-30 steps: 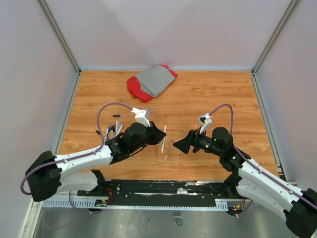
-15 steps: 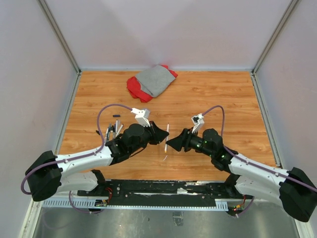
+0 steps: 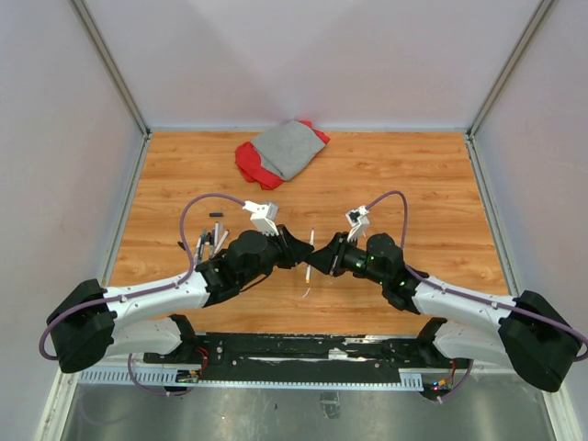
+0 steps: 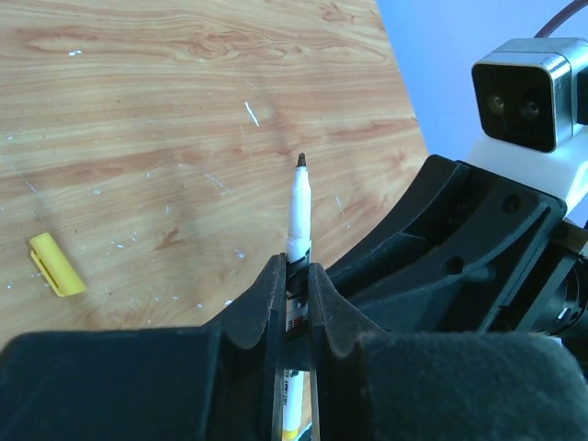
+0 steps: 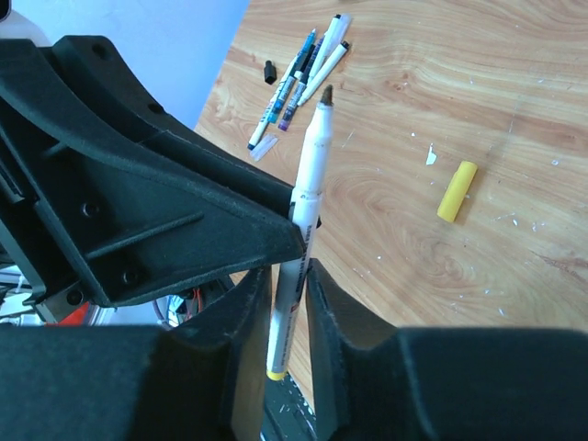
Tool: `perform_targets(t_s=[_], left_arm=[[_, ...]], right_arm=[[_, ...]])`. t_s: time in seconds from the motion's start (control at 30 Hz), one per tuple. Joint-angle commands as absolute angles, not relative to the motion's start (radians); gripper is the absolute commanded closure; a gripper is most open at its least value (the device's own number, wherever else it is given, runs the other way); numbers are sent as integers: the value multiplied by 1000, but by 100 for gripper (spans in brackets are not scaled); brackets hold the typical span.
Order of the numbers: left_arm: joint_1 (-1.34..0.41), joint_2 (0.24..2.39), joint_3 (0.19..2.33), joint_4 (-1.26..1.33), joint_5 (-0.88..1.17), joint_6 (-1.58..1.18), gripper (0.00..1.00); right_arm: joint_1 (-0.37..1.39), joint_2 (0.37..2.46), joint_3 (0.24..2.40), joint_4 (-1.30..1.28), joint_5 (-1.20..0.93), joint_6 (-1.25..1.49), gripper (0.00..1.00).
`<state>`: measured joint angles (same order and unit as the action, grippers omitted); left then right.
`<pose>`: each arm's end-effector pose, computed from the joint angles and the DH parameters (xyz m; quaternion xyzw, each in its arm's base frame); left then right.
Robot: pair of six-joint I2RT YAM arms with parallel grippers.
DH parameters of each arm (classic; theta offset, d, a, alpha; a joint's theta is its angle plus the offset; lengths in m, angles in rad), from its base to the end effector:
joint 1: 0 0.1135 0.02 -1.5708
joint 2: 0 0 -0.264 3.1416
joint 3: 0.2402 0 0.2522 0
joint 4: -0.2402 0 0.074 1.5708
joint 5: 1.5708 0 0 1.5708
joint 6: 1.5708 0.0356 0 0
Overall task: Insert the pens into the pen caps
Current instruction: Pick up the pen from the center of the board, then adjust the pen cap at the center of the board.
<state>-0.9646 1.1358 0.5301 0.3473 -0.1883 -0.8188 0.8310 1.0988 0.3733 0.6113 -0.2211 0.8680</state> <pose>0.1477 -0.2014 0.2349 0.0003 0.7909 -0.4259 0.4395 0.1500 0.1759 0.2186 -0.0597 0.7430 0.5512 0.3750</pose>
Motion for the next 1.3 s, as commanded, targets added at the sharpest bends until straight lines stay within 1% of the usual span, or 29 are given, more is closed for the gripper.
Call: perform_targets(t_s=[0.0, 0.07, 0.23, 0.3, 0.33, 0.4, 0.43, 0.47, 0.7, 0.83, 1.07, 1.27], left_arm=[[-974, 1121, 518, 383, -196, -821, 99], [-974, 1117, 518, 379, -200, -822, 99], [-974, 1103, 518, 367, -211, -821, 98], [-974, 1099, 524, 348, -221, -818, 92], [-974, 1094, 527, 338, -228, -818, 86], [-974, 1087, 533, 316, -244, -812, 69], [-974, 1082, 537, 300, -253, -809, 64], [-974, 1079, 545, 278, -264, -805, 60], [-974, 1082, 611, 68, -357, -766, 49], [-974, 1106, 637, -40, -422, -781, 46], [-974, 1219, 693, -141, -442, -820, 46], [-974, 1334, 763, -215, -461, -858, 46]], right_arm=[[845, 1111, 410, 661, -240, 868, 80], [845, 1112, 409, 653, -239, 868, 83], [846, 1112, 409, 629, -233, 865, 99], [845, 1107, 416, 598, -225, 852, 99], [845, 1100, 419, 579, -220, 840, 99], [845, 1088, 424, 536, -207, 818, 99], [844, 1079, 427, 511, -200, 804, 100], [844, 1069, 429, 479, -192, 790, 100], [842, 968, 435, 231, -92, 667, 100], [841, 896, 454, 72, -27, 583, 100], [835, 779, 473, -159, 106, 506, 99], [835, 692, 496, -298, 134, 498, 99]])
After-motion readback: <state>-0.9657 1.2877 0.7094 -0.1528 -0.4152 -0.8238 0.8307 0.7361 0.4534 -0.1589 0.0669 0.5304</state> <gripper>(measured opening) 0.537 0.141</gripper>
